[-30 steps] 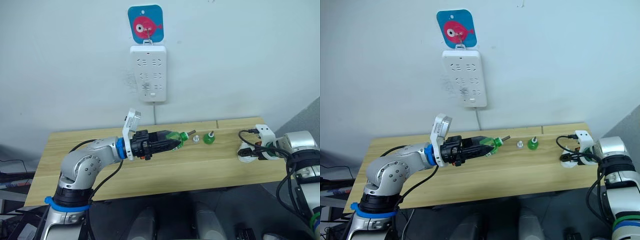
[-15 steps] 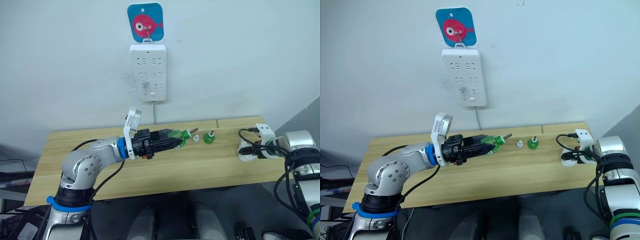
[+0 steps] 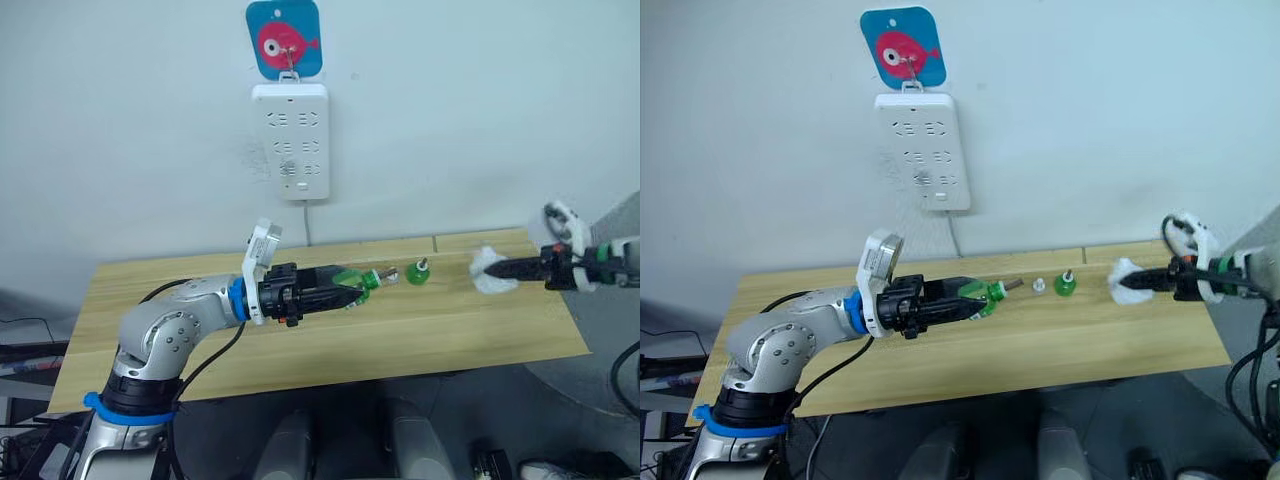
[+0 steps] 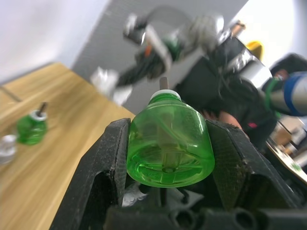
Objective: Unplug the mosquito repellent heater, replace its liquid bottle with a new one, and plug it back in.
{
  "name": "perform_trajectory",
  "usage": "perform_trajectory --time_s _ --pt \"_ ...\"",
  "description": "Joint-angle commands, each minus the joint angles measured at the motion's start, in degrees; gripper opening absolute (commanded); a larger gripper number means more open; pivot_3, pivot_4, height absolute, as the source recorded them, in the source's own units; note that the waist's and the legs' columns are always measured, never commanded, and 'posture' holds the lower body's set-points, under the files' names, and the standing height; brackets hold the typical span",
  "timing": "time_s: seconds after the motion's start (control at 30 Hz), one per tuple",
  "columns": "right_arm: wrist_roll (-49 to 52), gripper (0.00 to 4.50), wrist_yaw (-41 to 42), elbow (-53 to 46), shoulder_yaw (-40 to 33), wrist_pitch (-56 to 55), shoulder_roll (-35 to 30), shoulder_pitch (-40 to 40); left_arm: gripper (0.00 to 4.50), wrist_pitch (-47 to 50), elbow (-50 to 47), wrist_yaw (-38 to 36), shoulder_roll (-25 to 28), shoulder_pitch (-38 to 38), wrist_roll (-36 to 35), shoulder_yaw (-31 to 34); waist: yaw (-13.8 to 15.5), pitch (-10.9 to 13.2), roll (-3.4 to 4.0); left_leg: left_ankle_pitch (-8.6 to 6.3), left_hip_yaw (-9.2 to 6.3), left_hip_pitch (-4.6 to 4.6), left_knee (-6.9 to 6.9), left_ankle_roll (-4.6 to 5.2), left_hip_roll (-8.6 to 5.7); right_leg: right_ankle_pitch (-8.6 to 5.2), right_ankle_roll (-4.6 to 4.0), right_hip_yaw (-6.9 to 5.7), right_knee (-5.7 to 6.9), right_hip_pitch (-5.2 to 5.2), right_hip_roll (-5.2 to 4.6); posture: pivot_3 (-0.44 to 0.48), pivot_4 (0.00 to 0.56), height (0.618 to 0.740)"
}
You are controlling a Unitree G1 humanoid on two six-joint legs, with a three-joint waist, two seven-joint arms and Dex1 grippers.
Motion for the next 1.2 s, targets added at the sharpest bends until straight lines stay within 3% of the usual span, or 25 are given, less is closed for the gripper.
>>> perform_trajectory --time_s 0.03,0.3,0.7,1.2 --pt "18.08 2.96 3.08 -1.42 -2.88 5.26 -1.99 -1.66 2.19 -2.56 1.54 -2.96 -0.2 -1.99 1.21 -1.09 0.06 0.01 -0.02 -0.02 -0.01 0.01 0.0 0.03 0.0 0.0 0.0 -0.01 0.0 0.02 0.0 -0.147 0.252 0.74" --pt "46.67 2.96 -16.27 -0.83 -2.56 5.26 -0.22 -2.5 2.19 -3.22 3.51 -4.46 -2.37 -5.67 2.23 -2.96 0.07 0.1 -0.17 0.05 0.01 -0.07 0.05 -0.08 -0.08 0.01 0.0 0.0 -0.07 0.0 -0.09 -0.155 0.256 0.74" --pt "75.38 2.96 -42.5 -3.08 0.64 -0.69 -0.79 0.97 2.19 -3.84 5.06 -3.94 -5.03 -8.36 3.14 -3.52 0.05 0.13 -0.22 0.03 0.03 -0.11 0.07 -0.04 -0.07 0.01 0.01 -0.01 -0.07 -0.01 -0.11 -0.158 0.257 0.74" --pt "77.45 2.96 -42.5 -6.5 1.78 -2.67 -0.96 2.91 2.19 -3.12 4.69 -4.04 -6.51 -8.91 2.88 -4.14 0.03 0.13 -0.23 -0.07 0.06 -0.11 0.1 0.14 -0.06 0.01 0.02 -0.03 -0.06 -0.01 -0.08 -0.163 0.257 0.74"
